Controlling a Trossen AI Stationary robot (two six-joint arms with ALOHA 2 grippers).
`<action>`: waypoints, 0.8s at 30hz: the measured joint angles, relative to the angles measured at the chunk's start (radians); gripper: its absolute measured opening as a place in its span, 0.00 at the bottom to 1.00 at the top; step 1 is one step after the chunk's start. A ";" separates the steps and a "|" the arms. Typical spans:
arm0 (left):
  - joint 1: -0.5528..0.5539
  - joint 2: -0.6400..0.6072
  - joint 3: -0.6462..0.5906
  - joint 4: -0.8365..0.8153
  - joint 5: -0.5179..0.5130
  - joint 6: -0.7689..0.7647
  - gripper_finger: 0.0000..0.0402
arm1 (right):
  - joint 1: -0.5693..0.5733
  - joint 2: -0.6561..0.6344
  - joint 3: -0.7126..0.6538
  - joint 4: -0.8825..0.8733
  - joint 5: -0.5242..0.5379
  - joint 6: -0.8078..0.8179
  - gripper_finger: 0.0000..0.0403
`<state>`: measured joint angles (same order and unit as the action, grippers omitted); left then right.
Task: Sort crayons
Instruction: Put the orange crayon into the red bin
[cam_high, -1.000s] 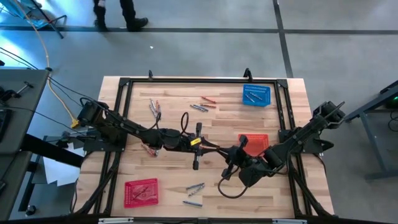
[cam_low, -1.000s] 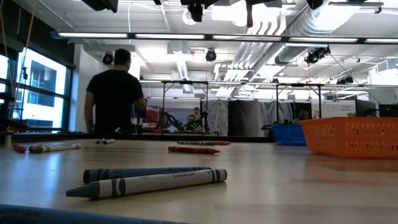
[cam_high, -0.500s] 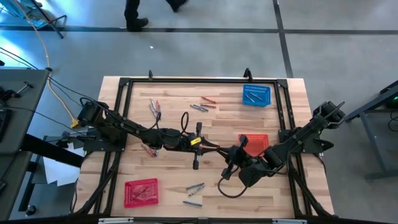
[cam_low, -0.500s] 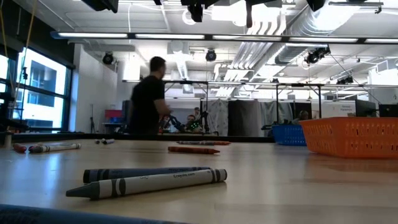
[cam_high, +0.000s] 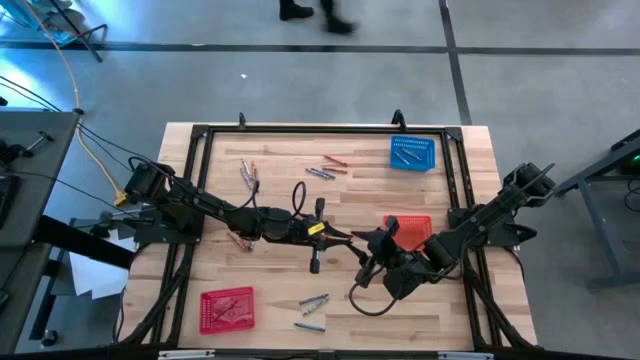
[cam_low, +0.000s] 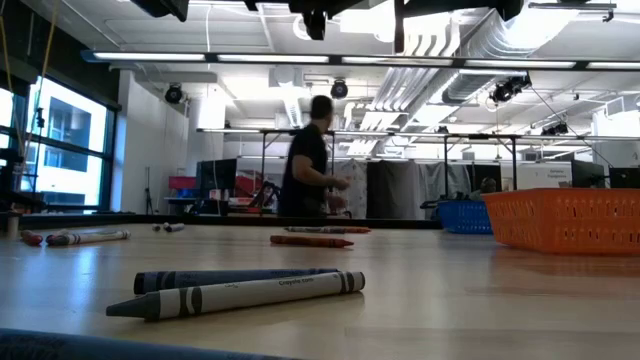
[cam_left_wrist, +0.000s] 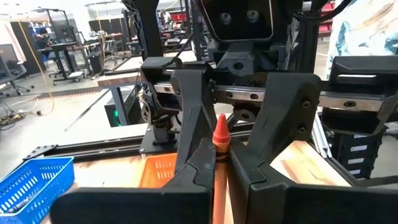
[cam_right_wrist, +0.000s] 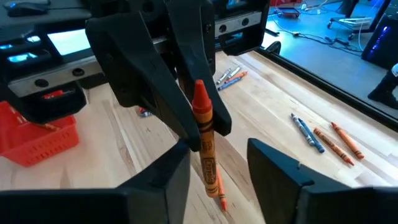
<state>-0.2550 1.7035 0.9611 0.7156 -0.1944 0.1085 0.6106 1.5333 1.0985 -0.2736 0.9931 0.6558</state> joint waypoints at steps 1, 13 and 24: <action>0.000 0.000 0.000 -0.003 -0.001 0.000 0.00 | 0.000 0.000 0.000 -0.002 -0.009 0.000 0.40; -0.026 -0.140 0.000 -0.549 -0.279 -0.110 0.00 | 0.000 -0.002 0.000 -0.156 -0.232 0.167 0.43; -0.294 -0.372 0.000 -1.318 -0.006 -0.905 0.00 | 0.000 -0.002 0.000 -0.343 -0.295 0.358 0.43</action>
<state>-0.5493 1.3314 0.9607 -0.6027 -0.2007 -0.7964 0.6109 1.5314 1.0985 -0.6165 0.6980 1.0134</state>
